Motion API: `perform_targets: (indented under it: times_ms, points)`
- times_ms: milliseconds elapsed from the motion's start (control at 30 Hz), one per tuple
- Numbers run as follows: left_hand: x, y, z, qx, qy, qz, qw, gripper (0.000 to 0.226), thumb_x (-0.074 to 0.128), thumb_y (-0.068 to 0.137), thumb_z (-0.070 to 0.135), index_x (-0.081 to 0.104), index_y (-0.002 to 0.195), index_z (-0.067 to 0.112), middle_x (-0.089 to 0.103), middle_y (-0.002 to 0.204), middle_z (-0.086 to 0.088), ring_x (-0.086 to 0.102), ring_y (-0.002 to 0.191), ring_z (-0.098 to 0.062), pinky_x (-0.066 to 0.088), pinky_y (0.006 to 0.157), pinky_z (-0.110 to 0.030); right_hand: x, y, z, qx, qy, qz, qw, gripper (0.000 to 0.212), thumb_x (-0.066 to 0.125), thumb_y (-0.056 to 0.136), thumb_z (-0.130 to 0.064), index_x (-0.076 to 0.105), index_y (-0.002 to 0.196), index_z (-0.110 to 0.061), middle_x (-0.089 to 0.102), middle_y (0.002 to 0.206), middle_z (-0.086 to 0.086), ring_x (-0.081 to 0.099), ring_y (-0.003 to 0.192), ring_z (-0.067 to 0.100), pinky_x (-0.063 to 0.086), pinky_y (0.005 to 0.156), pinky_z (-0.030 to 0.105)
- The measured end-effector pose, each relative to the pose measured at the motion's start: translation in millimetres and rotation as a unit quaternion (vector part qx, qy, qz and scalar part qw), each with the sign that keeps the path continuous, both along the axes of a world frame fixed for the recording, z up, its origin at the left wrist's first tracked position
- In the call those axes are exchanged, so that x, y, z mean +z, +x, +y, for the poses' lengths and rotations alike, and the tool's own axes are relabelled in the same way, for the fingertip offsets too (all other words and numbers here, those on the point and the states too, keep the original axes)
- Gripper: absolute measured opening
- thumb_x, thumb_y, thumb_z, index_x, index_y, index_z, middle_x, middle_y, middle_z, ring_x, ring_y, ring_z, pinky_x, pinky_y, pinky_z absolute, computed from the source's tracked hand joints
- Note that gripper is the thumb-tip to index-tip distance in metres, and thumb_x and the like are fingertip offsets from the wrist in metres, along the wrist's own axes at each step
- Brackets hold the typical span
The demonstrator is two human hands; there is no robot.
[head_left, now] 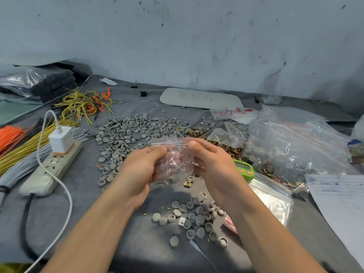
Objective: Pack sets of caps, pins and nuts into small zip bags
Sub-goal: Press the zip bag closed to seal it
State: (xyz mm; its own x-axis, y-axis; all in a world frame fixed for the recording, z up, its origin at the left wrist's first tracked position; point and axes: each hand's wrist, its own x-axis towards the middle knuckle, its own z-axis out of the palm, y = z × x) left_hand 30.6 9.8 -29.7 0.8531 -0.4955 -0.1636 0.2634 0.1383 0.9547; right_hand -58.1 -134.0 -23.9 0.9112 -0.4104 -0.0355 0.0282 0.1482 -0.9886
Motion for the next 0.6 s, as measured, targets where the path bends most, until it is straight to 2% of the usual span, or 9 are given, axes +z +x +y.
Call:
perform_targets:
  times_ms: [67,133,233,333,400,500,600]
  points:
    - [-1,-3,-2,0.011,0.024,-0.045,0.999,0.018,0.059,0.101,0.015,0.075,0.104,0.006,0.08,0.096,-0.009,0.078,0.088,-0.021,0.063,0.066,-0.03,1,-1,-2,-0.034,-0.012,-0.024,0.999,0.009,0.076,0.092,-0.023,0.082,0.093,-0.017,0.078,0.088,0.005,0.068,0.08,0.018,0.055,0.077,0.031]
    - [-1,-4,-2,0.028,0.035,-0.081,0.996,0.012,0.066,0.096,0.014,0.076,0.098,0.008,0.08,0.094,-0.007,0.078,0.089,-0.02,0.061,0.07,-0.03,1,-3,-3,-0.07,-0.015,-0.034,0.997,0.014,0.076,0.092,-0.015,0.083,0.08,-0.019,0.075,0.077,0.005,0.065,0.071,0.014,0.055,0.067,0.024]
    - [3,-5,-1,0.062,0.006,-0.091,0.994,0.006,0.074,0.086,0.01,0.079,0.088,0.011,0.08,0.091,-0.01,0.078,0.084,-0.02,0.06,0.064,-0.025,2,-3,-7,-0.113,-0.027,-0.054,0.992,0.018,0.077,0.091,-0.009,0.081,0.075,-0.016,0.077,0.074,0.01,0.07,0.069,0.017,0.054,0.062,0.019]
    - [6,-6,1,0.082,-0.017,-0.098,0.992,0.008,0.08,0.071,0.018,0.081,0.078,0.015,0.079,0.086,-0.013,0.076,0.075,-0.018,0.06,0.065,-0.026,3,-2,-10,-0.132,-0.055,-0.059,0.988,0.013,0.077,0.091,-0.01,0.08,0.079,-0.014,0.077,0.074,0.011,0.072,0.069,0.016,0.054,0.063,0.018]
    - [6,-6,1,0.078,-0.033,-0.086,0.993,0.021,0.078,0.066,0.023,0.081,0.083,0.013,0.079,0.085,-0.013,0.076,0.074,-0.017,0.062,0.067,-0.024,3,-2,-12,-0.137,-0.049,-0.054,0.988,0.014,0.077,0.092,-0.016,0.081,0.079,-0.015,0.078,0.076,0.009,0.07,0.069,0.016,0.054,0.065,0.021]
    - [4,-5,2,0.076,-0.047,-0.06,0.994,0.025,0.077,0.068,0.023,0.078,0.089,0.01,0.079,0.087,-0.014,0.076,0.076,-0.019,0.062,0.071,-0.026,3,-4,-15,-0.114,-0.064,-0.015,0.991,0.012,0.079,0.09,-0.025,0.082,0.078,-0.023,0.078,0.078,0.001,0.067,0.075,0.011,0.054,0.08,0.03]
    - [2,-4,2,0.077,-0.039,-0.051,0.995,0.022,0.077,0.069,0.025,0.078,0.087,0.011,0.079,0.087,-0.013,0.076,0.075,-0.017,0.063,0.068,-0.024,4,-5,-14,-0.08,-0.077,0.022,0.994,0.011,0.079,0.088,-0.018,0.081,0.078,-0.015,0.077,0.083,0.01,0.065,0.075,0.009,0.051,0.09,0.037]
